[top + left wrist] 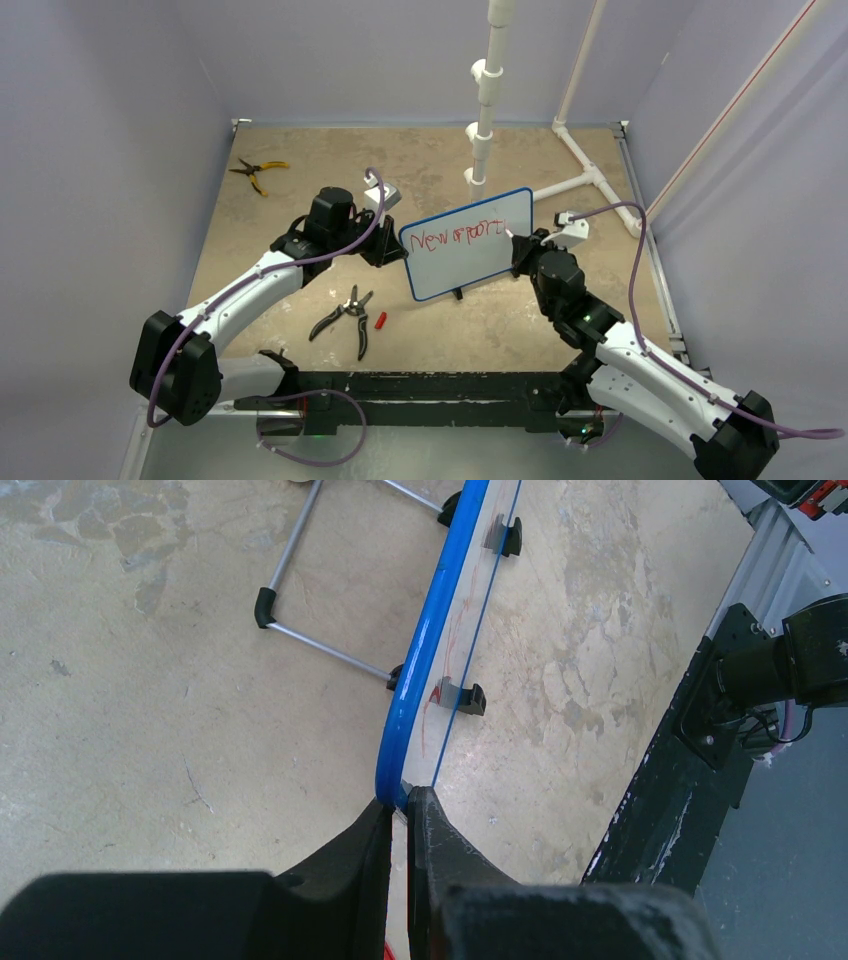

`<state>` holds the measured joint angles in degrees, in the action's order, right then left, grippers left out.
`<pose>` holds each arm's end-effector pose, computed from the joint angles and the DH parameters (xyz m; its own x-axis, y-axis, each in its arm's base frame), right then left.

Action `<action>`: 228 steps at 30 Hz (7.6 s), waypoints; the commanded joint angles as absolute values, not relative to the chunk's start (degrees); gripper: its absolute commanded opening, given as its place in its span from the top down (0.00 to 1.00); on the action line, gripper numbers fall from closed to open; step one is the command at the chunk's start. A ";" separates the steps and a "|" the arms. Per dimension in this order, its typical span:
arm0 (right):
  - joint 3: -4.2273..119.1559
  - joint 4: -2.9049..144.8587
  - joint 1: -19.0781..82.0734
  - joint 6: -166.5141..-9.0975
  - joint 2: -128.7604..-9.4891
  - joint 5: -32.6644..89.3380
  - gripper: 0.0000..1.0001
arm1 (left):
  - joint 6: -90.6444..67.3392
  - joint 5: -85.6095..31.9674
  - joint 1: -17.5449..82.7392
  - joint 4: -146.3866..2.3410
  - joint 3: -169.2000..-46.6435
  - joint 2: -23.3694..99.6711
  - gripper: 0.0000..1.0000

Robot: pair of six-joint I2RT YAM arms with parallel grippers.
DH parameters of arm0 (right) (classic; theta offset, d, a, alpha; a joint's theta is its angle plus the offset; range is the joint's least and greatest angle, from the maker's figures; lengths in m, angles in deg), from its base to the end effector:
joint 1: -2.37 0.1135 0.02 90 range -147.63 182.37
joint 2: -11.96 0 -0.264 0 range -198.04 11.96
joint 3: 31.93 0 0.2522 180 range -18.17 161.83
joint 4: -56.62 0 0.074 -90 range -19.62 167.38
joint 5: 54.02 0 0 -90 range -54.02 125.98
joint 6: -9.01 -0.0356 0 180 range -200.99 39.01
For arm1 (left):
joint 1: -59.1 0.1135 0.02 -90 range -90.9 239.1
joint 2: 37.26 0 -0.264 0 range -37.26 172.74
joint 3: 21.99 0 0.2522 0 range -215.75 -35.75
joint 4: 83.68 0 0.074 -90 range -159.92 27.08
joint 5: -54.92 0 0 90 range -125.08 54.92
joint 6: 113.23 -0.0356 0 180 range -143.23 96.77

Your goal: Write a sentence on the whiteboard

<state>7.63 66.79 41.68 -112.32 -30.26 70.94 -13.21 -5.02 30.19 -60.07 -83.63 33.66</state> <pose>0.1499 0.0964 0.2563 -0.1920 0.3936 -0.8990 0.0151 0.9171 0.3983 0.2283 -0.1464 0.2654 -0.6050 0.1621 -0.7796 0.6919 0.5915 -0.4140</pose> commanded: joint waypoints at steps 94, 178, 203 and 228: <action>10.65 64.88 41.02 -109.57 -30.71 76.09 1.00 | -12.94 -4.60 30.18 -62.49 -83.15 32.09 1.00; 9.67 68.56 40.38 -113.87 -32.90 75.64 1.00 | -12.66 -4.54 30.22 -62.62 -83.13 32.27 1.00; 12.49 60.28 40.43 -107.26 -33.84 77.67 1.00 | -12.77 -4.67 30.24 -62.54 -83.17 32.36 1.00; 12.07 60.79 38.02 -106.78 -34.67 78.56 1.00 | -12.66 -4.48 30.19 -62.63 -83.13 32.35 1.00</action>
<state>10.21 61.98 38.58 -107.25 -34.92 78.46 -12.75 -5.02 30.19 -60.16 -83.61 33.64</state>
